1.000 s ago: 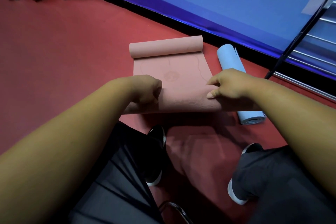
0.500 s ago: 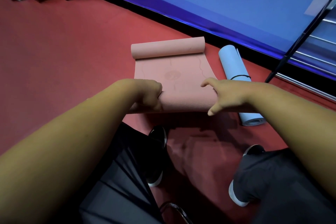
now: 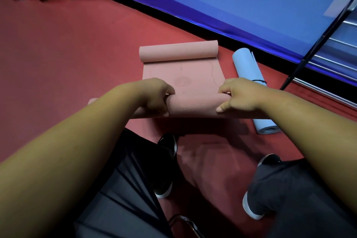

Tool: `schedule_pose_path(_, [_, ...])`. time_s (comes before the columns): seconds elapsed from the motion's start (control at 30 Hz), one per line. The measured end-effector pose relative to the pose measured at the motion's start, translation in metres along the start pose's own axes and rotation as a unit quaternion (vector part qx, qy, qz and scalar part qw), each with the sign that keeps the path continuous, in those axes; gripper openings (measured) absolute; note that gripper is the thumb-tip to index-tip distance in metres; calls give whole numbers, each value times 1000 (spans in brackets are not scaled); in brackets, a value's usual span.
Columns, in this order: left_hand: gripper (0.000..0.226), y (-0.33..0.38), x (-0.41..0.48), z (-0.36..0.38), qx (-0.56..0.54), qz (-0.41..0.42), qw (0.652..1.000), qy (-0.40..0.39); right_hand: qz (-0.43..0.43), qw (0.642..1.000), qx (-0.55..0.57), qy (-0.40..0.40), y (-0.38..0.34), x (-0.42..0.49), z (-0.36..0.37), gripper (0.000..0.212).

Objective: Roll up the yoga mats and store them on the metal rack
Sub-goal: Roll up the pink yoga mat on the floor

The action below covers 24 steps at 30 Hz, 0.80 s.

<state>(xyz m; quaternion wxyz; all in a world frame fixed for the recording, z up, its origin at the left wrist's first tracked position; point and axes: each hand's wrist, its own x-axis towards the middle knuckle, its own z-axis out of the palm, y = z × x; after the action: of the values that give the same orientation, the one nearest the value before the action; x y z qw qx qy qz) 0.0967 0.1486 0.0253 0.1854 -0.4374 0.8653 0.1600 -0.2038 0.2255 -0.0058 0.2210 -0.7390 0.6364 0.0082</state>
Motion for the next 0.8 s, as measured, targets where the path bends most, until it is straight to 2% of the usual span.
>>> schedule_pose_path(0.1, [42, 4, 2, 7, 46, 17, 998, 35, 22, 1000, 6, -12, 0, 2, 0, 49])
schedule_pose_path(0.17, [42, 5, 4, 13, 52, 16, 998, 24, 28, 999, 20, -27, -2, 1, -3, 40])
schedule_pose_path(0.3, [77, 9, 4, 13, 102, -18, 994, 16, 28, 997, 60, -42, -9, -5, -11, 35])
schedule_pose_path(0.33, [76, 11, 4, 14, 114, -23, 993, 31, 30, 996, 63, -48, -9, -5, -12, 36])
schedule_pose_path(0.43, [54, 10, 8, 19, 90, -16, 994, 58, 30, 995, 58, -82, -7, -6, -10, 40])
schedule_pose_path(0.53, [42, 10, 10, 19, 55, -19, 998, 15, 22, 994, -23, -101, -12, -5, -4, 64])
schedule_pose_path(0.6, [40, 12, 10, 14, 45, -31, 998, -14, 24, 990, -118, -73, -17, -2, 5, 88])
schedule_pose_path(0.63, [41, 13, 11, 12, 42, -37, 998, -26, 32, 987, -149, -58, -20, 0, 9, 94])
schedule_pose_path(0.7, [44, 13, 12, 11, 40, -46, 997, -45, 50, 984, -162, -51, -22, 4, 14, 89])
schedule_pose_path(0.8, [42, 14, 13, 13, 41, -39, 996, -68, 66, 987, -114, -88, -21, 5, 14, 67])
